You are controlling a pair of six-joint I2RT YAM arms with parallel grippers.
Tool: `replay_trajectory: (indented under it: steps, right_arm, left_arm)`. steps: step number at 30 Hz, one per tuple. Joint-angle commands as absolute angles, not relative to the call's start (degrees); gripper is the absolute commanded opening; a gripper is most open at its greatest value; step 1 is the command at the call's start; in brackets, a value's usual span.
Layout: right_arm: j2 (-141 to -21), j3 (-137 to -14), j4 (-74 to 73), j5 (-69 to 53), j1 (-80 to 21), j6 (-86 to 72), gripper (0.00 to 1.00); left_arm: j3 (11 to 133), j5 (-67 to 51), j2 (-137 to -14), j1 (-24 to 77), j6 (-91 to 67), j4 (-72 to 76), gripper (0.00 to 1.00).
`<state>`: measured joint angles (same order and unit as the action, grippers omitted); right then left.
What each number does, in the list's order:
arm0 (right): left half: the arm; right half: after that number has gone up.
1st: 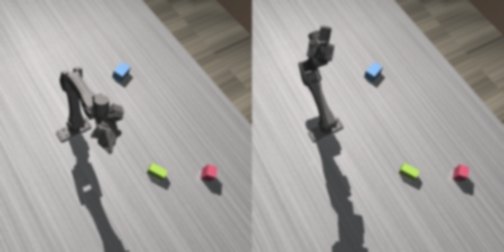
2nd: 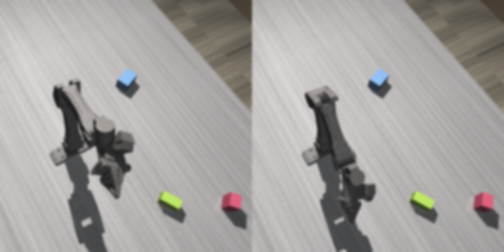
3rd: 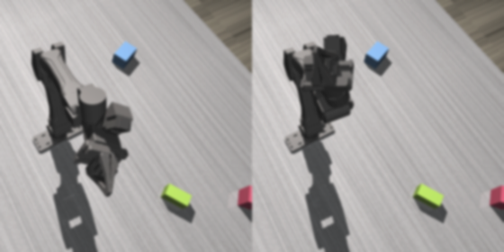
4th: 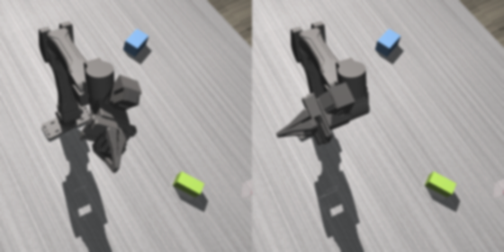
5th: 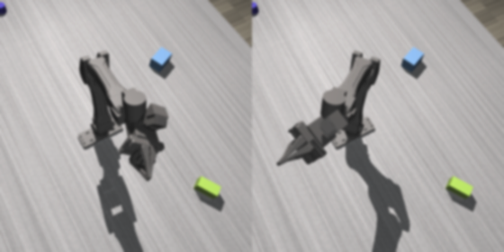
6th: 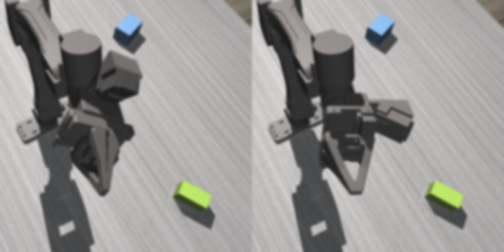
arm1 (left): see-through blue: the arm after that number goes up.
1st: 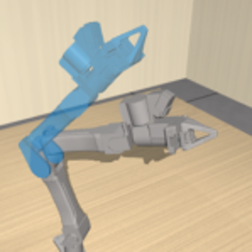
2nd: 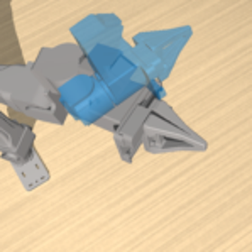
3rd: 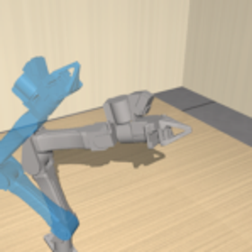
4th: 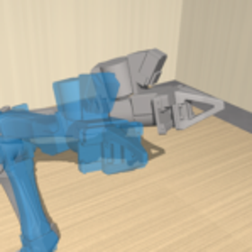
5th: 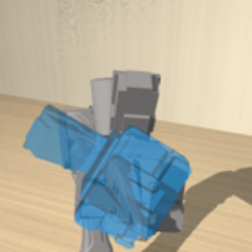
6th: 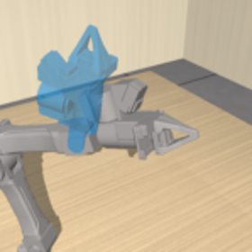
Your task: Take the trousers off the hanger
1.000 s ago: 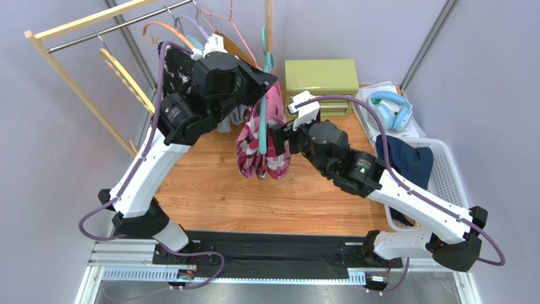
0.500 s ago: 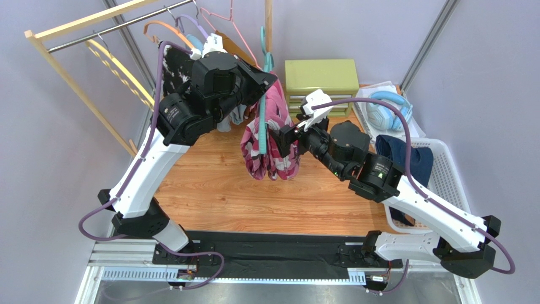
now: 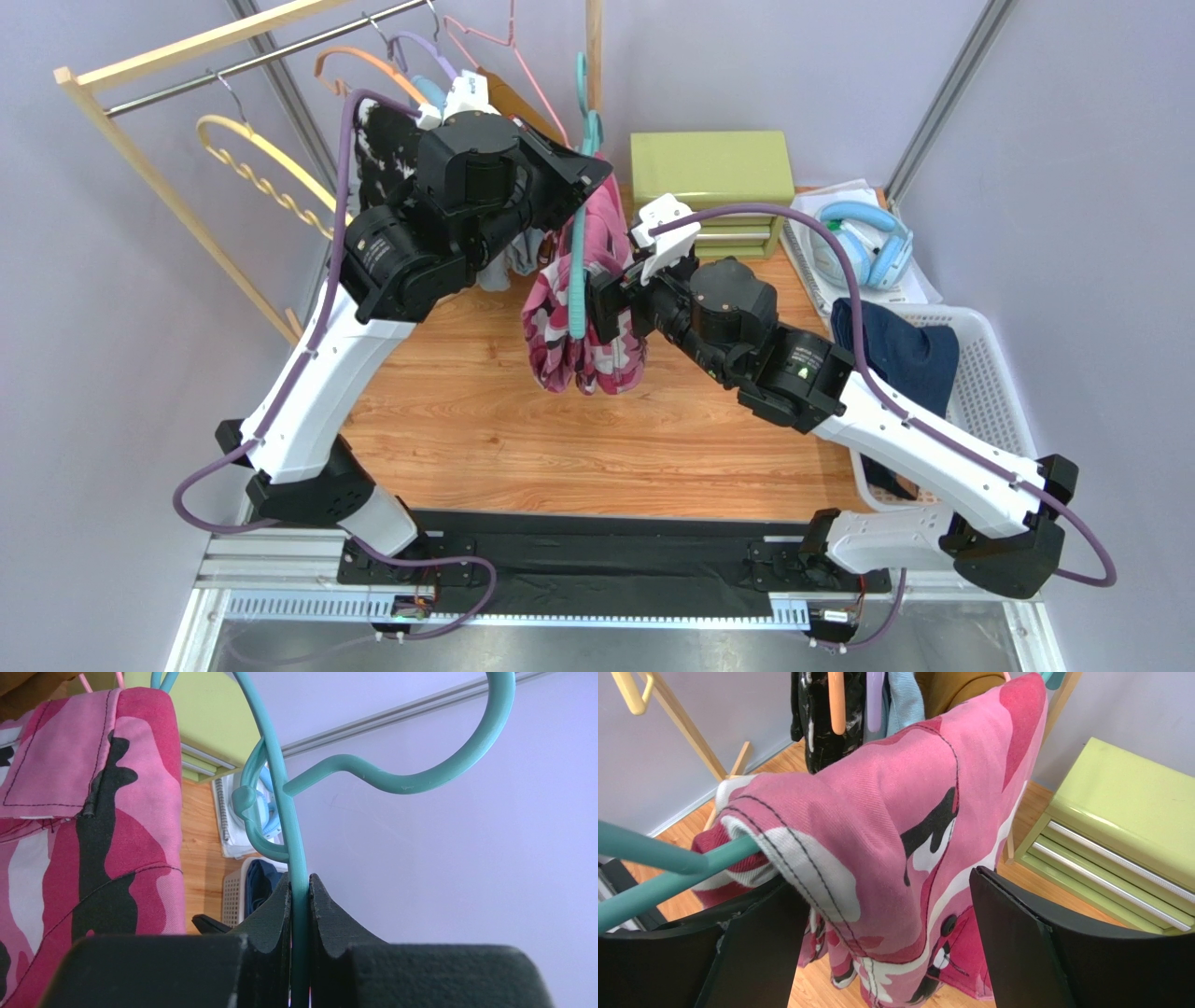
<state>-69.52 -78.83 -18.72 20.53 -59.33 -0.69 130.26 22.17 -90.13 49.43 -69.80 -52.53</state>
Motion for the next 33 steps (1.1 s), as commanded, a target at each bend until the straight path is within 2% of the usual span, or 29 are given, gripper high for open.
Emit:
replay_trajectory:
  steps: [1, 10, 16, 33]
  right_arm:
    - [-69.8, -81.6, -14.9, 24.2, -59.1, 1.8, 0.85]
    - [-68.4, -79.5, -15.5, 32.5, -57.6, 5.6, 0.83]
    - [-65.5, -78.0, -15.6, 25.2, -56.8, 6.5, 0.85]
    - [-68.5, -79.6, -11.5, 22.0, -56.3, 3.6, 0.86]
  left_arm:
    - [133.9, 22.4, -88.2, 49.8, -70.8, -43.8, 0.0]
    - [133.6, 22.7, -87.7, 49.8, -70.6, -44.1, 0.0]
    - [132.5, 23.2, -86.8, 49.8, -70.6, -43.9, 0.0]
    - [132.4, 22.2, -86.7, 49.8, -71.7, -43.9, 0.0]
